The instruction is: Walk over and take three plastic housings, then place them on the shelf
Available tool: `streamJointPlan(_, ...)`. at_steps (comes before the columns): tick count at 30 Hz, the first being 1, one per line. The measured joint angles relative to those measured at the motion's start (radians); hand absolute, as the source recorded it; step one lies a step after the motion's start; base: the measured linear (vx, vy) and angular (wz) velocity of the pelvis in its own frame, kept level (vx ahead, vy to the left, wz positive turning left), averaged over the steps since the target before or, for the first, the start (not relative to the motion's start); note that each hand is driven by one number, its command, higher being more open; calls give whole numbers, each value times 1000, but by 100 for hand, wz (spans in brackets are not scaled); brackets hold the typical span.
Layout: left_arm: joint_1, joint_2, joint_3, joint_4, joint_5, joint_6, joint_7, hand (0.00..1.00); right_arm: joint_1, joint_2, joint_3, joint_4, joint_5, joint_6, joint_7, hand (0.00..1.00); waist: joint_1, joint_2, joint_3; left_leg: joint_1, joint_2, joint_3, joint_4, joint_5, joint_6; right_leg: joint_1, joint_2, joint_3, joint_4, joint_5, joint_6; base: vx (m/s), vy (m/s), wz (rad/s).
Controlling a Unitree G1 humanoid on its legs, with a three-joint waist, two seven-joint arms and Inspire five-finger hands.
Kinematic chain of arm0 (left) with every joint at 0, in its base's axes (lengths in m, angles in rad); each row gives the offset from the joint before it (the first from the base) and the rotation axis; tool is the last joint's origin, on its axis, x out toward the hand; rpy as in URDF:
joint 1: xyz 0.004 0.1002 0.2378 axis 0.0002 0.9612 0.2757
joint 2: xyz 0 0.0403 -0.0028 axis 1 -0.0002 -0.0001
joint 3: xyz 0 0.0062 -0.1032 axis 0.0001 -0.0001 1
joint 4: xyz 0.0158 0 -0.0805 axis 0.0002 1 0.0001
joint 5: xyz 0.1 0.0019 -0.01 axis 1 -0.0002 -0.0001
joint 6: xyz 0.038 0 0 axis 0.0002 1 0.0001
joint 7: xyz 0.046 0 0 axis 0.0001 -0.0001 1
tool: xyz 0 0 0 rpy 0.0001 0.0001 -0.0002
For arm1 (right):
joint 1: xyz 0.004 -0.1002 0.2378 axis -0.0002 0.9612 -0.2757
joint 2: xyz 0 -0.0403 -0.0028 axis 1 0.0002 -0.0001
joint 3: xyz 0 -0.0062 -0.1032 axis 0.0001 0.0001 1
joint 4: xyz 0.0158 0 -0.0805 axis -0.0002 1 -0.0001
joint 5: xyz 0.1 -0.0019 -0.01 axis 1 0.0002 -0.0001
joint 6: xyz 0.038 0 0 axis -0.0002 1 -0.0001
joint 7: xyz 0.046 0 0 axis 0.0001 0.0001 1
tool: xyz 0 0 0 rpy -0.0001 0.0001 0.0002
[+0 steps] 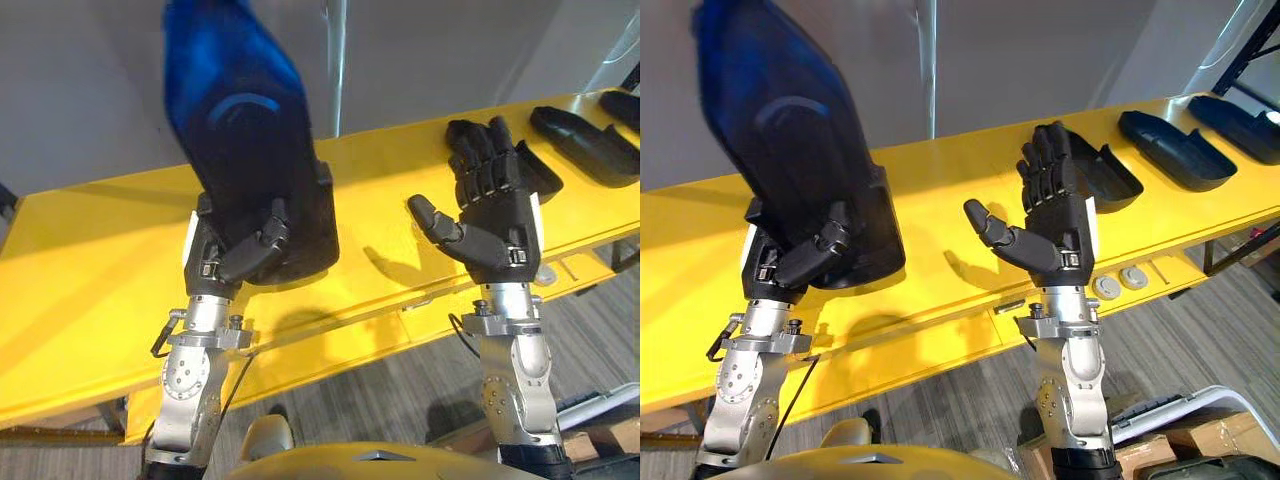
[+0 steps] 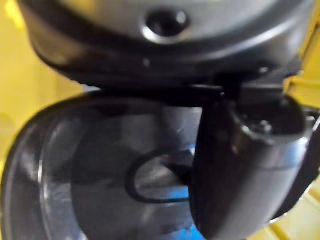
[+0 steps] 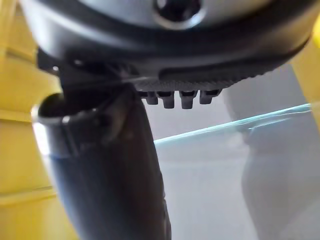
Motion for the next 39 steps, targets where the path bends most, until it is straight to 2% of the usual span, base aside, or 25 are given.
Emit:
streamJointPlan(1,-8,3,1,-2,-21,19,-17,0,-1,8,-3,-28,0,0,2,100,-5,-18,-12,7,-5,15,-18,7,-4,-1,3,2,-77,9,-4,12,-47,-17)
streamJointPlan(2,-13,10,0,-1,-34,33,-26,0,0,11,-5,-37,0,0,4,100,-9,-26,-17,6,-8,21,-21,9,-7,2,2,-8,-87,6,-5,-13,-76,-26)
streamJointPlan(5,-66,21,-45,-2,-51,155,-89,0,22,12,-10,-47,-7,5,-3,100,-22,-18,-24,15,6,40,-78,45,-36,9,22,-14,-144,8,-2,-34,-96,-21)
streamJointPlan(6,-76,28,-63,-2,-51,180,-99,0,30,12,-10,-47,-14,10,-7,100,-27,-15,-26,18,9,43,-92,54,-37,9,26,-15,-152,9,-1,-71,-81,-11)
streamJointPlan(8,-121,63,-136,5,-73,307,-116,0,51,10,-6,-47,-40,42,-22,100,-44,-7,-30,58,17,61,-165,92,-46,9,37,-9,-163,10,2,-78,-67,-24)
streamJointPlan(11,-164,77,-166,35,-82,386,-100,0,51,8,-5,-47,-40,50,-29,100,-60,-2,-34,85,19,87,-218,118,-42,9,41,4,-173,15,10,-81,-24,-19)
streamJointPlan(14,-265,74,-170,174,-82,436,-25,0,53,-2,-4,-49,-39,63,-39,100,-67,6,-38,114,20,115,-288,153,-46,0,46,8,-188,19,17,-113,-2,-12)
streamJointPlan(18,-328,70,-166,312,-126,474,101,0,53,-28,39,-50,-38,78,-35,100,-76,11,-42,111,28,136,-292,176,-44,-25,52,19,-185,26,17,-99,1,-10)
streamJointPlan(21,-392,40,-155,439,-148,477,179,0,49,-36,74,-44,-37,89,-22,100,-85,10,-42,110,28,141,-292,191,-43,-31,53,29,-185,35,18,-51,4,-7)
streamJointPlan(26,-505,4,-129,512,-163,477,280,0,34,-36,110,4,-37,100,-7,100,-94,10,-46,77,28,143,-292,212,-35,-59,55,39,-186,57,19,-19,3,-3)
streamJointPlan(29,-542,-8,-113,587,-197,477,328,0,25,-36,137,58,-38,119,0,100,-115,9,-46,78,27,143,-292,218,-32,-60,56,46,-186,63,21,-41,-1,-3)
streamJointPlan(36,-655,-34,-97,714,-241,480,416,0,-11,-36,187,85,-37,126,13,100,-121,9,-46,67,30,154,-293,220,-30,-86,57,58,-187,71,22,-81,-2,-5)
streamJointPlan(39,-685,-36,-95,725,-257,501,448,0,-12,-36,208,90,-37,141,24,100,-123,9,-46,52,30,155,-293,228,-26,-96,57,60,-190,81,24,-15,0,0)
